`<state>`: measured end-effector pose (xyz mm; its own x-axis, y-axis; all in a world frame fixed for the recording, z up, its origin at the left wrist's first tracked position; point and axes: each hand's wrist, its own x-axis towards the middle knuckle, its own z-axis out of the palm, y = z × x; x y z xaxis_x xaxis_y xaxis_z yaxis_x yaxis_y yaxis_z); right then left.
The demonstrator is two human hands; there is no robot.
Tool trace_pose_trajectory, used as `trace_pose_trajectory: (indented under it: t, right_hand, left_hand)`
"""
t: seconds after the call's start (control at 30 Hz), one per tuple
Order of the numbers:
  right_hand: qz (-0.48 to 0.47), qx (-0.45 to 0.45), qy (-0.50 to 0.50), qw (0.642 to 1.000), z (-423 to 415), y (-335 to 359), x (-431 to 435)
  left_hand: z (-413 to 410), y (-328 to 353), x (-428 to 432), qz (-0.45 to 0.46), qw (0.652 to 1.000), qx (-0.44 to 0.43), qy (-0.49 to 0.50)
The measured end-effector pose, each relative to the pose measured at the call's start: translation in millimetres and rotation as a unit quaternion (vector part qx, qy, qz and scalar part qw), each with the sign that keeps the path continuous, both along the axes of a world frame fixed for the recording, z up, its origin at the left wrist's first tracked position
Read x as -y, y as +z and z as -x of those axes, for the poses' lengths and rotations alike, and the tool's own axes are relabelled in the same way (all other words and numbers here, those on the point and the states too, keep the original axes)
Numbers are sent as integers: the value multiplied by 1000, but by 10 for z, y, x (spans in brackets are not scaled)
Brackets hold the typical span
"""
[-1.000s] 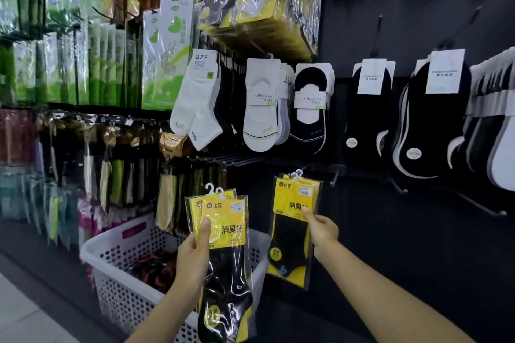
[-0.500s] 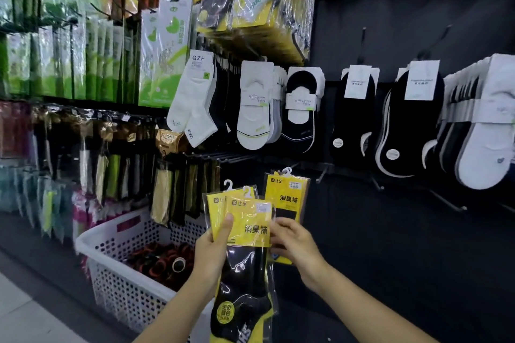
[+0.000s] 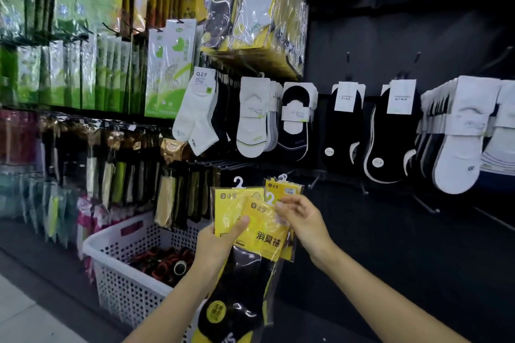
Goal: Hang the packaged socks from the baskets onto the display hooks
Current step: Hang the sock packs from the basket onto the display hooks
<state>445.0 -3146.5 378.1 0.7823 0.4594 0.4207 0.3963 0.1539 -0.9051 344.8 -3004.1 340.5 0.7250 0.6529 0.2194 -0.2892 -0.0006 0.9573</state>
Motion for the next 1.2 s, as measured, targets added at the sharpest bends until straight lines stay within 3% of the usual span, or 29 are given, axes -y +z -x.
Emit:
trace_pose_trajectory:
  t: [0.17, 0.53, 0.83, 1.03, 1.2]
  right_hand:
    - [66, 54, 40, 996, 1, 242, 30]
    - [51, -70, 97, 991, -29, 197, 63]
    - [41, -47, 64, 996, -83, 196, -57]
    - [56, -156, 87, 982, -186, -241, -118]
    - [9, -166, -4, 986, -388, -385, -187]
  left_hand:
    - [40, 11, 8, -29, 999, -3, -18]
    - [45, -17, -59, -39, 998, -14, -41]
    - [-38, -12, -147, -16, 1000, 2, -22]
    - [-260, -39, -183, 13, 1000, 5, 4]
    - [-426, -163, -424, -28, 997, -64, 14]
